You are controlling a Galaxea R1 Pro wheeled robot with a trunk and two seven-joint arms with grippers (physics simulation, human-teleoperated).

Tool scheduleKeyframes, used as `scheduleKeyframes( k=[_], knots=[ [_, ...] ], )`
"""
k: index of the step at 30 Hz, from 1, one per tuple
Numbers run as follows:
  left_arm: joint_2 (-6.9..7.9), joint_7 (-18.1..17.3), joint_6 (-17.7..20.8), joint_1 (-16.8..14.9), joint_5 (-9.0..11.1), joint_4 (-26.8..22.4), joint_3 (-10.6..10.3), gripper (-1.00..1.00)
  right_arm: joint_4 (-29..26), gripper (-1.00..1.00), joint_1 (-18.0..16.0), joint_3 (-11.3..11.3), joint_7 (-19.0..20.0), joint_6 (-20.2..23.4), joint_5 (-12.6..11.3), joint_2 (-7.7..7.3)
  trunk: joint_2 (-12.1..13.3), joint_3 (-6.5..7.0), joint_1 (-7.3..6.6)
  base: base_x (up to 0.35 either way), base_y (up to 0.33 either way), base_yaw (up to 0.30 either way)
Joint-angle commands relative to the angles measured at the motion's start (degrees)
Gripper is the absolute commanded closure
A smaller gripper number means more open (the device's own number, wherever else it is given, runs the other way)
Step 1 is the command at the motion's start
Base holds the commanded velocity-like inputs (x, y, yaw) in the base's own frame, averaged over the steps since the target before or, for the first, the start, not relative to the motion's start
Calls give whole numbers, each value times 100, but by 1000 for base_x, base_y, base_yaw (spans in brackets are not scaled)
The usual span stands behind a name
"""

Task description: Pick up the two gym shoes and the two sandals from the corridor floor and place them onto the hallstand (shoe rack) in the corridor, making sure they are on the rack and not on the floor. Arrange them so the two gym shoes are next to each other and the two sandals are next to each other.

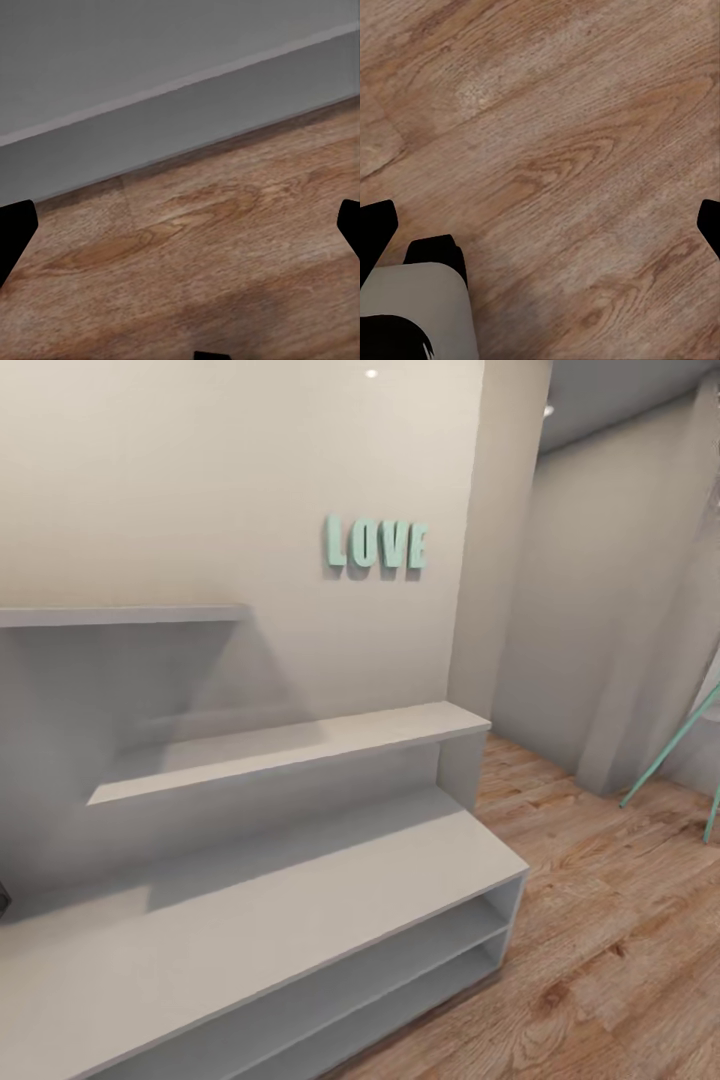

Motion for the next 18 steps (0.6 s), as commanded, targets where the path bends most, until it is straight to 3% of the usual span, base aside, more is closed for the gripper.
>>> scheduleKeyframes(
  k=[1, 18],
  knots=[
    [-2, -1, 0, 0, 0, 0, 0, -100, 0, -100, 0, 0, 0, 0, 0, 1, 0, 0, 0, 0, 0, -108],
    [-14, -6, 0, 0, -9, 1, -6, -100, 1, -100, 0, -271, 7, 0, 4, 3, 0, 0, 0, 0, 0, -215]
  ],
)
